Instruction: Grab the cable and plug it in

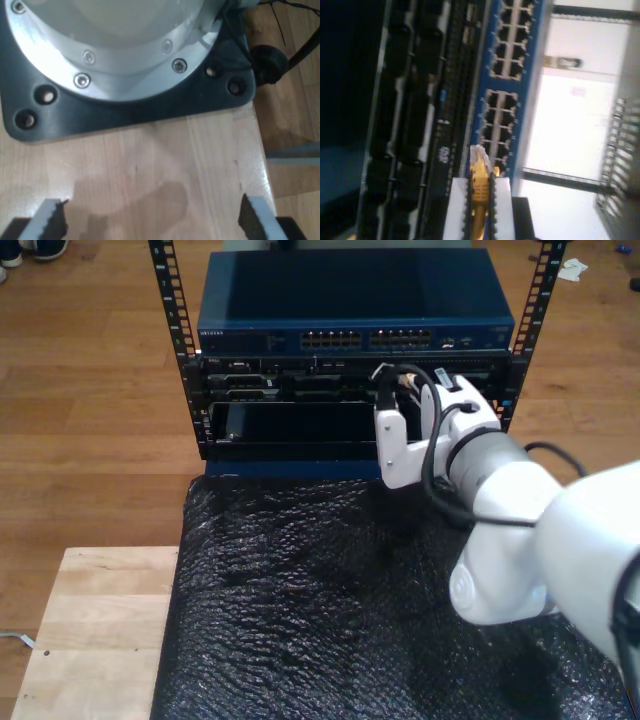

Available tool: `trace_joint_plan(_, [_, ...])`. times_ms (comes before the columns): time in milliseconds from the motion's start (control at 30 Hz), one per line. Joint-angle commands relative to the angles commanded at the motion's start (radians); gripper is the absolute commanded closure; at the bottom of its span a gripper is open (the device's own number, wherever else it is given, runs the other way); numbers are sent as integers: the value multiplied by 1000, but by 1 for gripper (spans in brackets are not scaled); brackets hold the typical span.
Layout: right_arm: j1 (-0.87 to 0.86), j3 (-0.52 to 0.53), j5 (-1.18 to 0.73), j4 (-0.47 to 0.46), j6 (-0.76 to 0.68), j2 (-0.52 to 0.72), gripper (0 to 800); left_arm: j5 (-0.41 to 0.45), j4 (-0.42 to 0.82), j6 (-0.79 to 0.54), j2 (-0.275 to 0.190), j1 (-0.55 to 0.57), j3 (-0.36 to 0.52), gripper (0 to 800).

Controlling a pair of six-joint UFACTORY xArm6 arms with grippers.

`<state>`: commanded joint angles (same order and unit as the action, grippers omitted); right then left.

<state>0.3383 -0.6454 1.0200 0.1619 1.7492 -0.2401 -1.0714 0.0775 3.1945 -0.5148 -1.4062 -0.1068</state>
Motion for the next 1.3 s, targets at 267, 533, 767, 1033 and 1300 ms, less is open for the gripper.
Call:
trace_joint_plan(267, [-28, -35, 8, 0, -2, -37, 800, 0, 0, 0, 0, 0, 0, 0])
trace_joint_plan(533, [-52, -126, 5, 3, -3, -95, 800, 0, 0, 0, 0, 0, 0, 0])
trace_joint_plan(767, [-57, -146, 5, 3, -3, -115, 800, 0, 0, 0, 0, 0, 0, 0])
trace_joint_plan(1033, [-63, -221, 2, 25, -5, -150, 800, 0, 0, 0, 0, 0, 0, 0])
trace_joint_plan(1300, [-64, -252, 3, 25, -5, -180, 800, 0, 0, 0, 0, 0, 0, 0])
